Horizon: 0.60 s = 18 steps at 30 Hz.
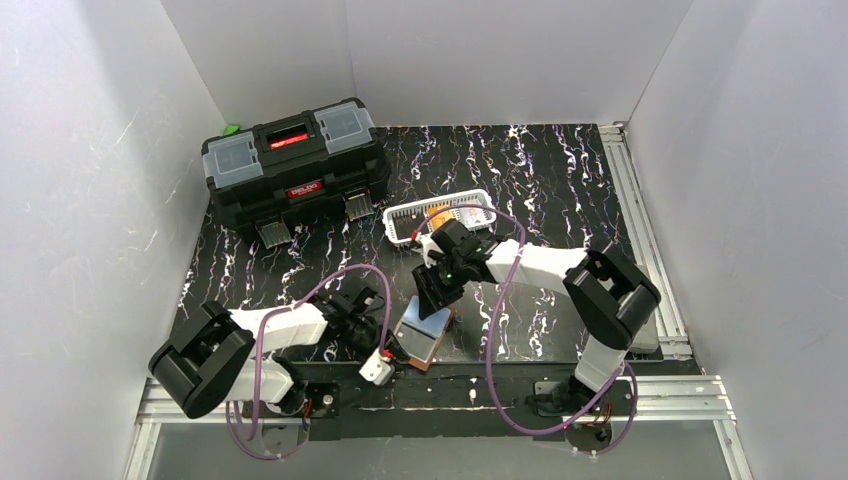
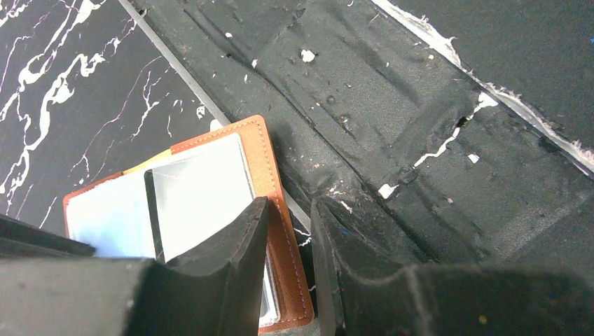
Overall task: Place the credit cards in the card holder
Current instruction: Move the card holder to the center of the board.
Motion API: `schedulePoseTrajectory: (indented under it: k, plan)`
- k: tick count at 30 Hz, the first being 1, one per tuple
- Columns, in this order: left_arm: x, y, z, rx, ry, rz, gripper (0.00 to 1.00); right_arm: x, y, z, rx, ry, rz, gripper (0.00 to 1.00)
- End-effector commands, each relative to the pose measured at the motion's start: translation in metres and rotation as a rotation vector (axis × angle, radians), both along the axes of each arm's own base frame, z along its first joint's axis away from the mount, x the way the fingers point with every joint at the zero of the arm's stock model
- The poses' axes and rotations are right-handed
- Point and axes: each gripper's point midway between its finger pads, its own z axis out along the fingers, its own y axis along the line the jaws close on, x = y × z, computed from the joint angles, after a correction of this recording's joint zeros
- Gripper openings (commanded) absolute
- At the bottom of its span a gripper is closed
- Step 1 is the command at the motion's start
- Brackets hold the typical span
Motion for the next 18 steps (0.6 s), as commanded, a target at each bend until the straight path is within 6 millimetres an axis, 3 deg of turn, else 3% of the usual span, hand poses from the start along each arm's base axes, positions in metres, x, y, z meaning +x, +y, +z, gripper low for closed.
schedulePoseTrajectory:
  k: [1,4,6,11,18]
  plan:
    - [0.214,0.043,0.072,0.190,-0.832,0.478,0.24,0.023,-0.006,0.026,0.021,-0.101,-0.065,0.52]
    - [0.210,0.040,0.087,0.152,-0.826,0.490,0.25,0.037,-0.012,0.042,0.011,-0.160,-0.077,0.52]
    - [0.206,0.037,0.107,0.095,-0.823,0.516,0.33,0.044,-0.017,0.046,-0.018,-0.203,-0.072,0.53]
    - [0.184,0.031,0.136,-0.012,-0.804,0.504,0.46,0.048,-0.025,0.039,-0.076,-0.220,-0.064,0.54]
    - [0.164,0.039,0.129,-0.001,-0.748,0.494,0.55,0.052,-0.036,0.030,-0.134,-0.240,-0.097,0.55]
